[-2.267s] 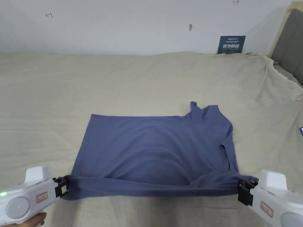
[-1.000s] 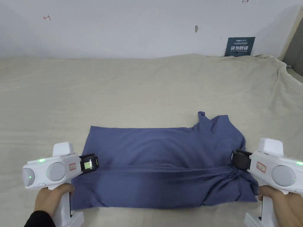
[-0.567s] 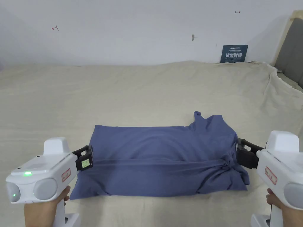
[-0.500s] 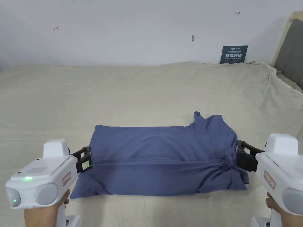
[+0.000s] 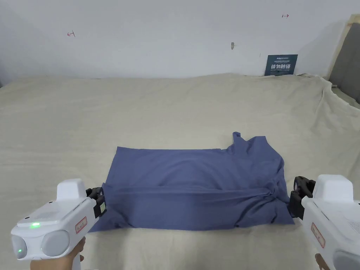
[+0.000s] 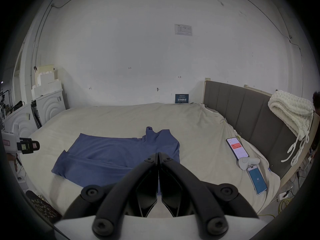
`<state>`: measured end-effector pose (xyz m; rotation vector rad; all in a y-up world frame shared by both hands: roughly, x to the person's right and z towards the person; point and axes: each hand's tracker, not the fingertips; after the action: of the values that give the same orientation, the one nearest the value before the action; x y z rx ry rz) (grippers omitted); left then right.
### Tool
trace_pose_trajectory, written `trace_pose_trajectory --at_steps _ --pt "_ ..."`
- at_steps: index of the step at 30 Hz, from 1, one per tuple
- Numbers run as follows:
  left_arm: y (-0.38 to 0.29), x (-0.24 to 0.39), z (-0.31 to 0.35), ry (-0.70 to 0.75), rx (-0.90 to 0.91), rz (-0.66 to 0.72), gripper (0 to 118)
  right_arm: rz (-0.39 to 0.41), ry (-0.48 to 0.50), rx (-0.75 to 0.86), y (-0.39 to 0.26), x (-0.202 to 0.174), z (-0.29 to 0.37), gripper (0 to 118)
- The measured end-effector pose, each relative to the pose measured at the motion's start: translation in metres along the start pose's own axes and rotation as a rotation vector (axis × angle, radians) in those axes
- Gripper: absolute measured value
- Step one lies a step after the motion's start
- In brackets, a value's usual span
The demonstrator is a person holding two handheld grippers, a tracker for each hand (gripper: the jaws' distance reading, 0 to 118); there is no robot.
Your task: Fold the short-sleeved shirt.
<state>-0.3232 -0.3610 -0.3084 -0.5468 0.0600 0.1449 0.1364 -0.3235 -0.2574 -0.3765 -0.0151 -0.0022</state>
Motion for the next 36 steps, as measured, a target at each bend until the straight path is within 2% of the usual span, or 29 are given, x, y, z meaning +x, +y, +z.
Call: trace_pose_trajectory --at_steps 7,8,11,13,14,15,16,21,24,26,27,30,31,32,33,34,36 --pt "-0.005 -0.018 -0.046 0.001 -0.21 0.035 0 -0.016 0.001 -0.029 -0.005 0.004 -0.012 0" --pt "-0.007 -0.02 -0.055 0.004 -0.214 0.044 4 -0.014 0.0 -0.036 -0.006 0.004 -0.013 0" --pt "-0.013 -0.03 -0.078 0.049 -0.296 0.053 35 -0.015 -0.003 -0.055 -0.009 0.006 -0.019 0" --pt "-0.02 -0.039 -0.093 0.064 -0.344 0.104 46 -0.016 -0.009 -0.07 -0.011 0.008 -0.023 0" --pt "-0.023 -0.044 -0.1 0.076 -0.371 0.129 64 -0.018 -0.012 -0.075 -0.012 0.008 -0.025 0" --pt "-0.025 -0.048 -0.105 0.085 -0.393 0.148 76 -0.021 -0.015 -0.081 -0.013 0.009 -0.027 0" --pt "-0.029 -0.05 -0.11 0.09 -0.401 0.157 78 -0.024 -0.017 -0.086 -0.014 0.01 -0.029 0" --pt "-0.044 -0.055 -0.128 0.138 -0.459 0.118 76 -0.042 -0.026 -0.115 -0.02 0.017 -0.038 0" --pt "-0.05 -0.05 -0.133 0.126 -0.487 0.079 50 -0.055 -0.029 -0.136 -0.024 0.021 -0.043 0" --pt "-0.051 -0.045 -0.132 0.147 -0.476 0.032 47 -0.071 -0.032 -0.149 -0.027 0.025 -0.046 0" --pt "-0.051 -0.043 -0.132 0.148 -0.477 0.021 41 -0.081 -0.035 -0.16 -0.03 0.028 -0.048 0" --pt "-0.052 -0.045 -0.13 0.135 -0.459 -0.026 11 -0.115 -0.044 -0.22 -0.042 0.037 -0.059 1" --pt "-0.05 -0.045 -0.129 0.077 -0.453 -0.001 7 -0.127 -0.048 -0.247 -0.046 0.04 -0.063 1" --pt "-0.049 -0.046 -0.127 0.079 -0.453 0.013 6 -0.138 -0.045 -0.279 -0.051 0.044 -0.069 1" --pt "-0.047 -0.044 -0.125 0.089 -0.451 0.004 6 -0.15 -0.037 -0.303 -0.057 0.049 -0.076 4" --pt "-0.046 -0.043 -0.122 0.084 -0.435 -0.003 5 -0.16 -0.046 -0.323 -0.061 0.052 -0.081 12" --pt "-0.038 -0.043 -0.113 0.07 -0.383 0.004 5 -0.152 -0.06 -0.367 -0.07 0.058 -0.095 43"
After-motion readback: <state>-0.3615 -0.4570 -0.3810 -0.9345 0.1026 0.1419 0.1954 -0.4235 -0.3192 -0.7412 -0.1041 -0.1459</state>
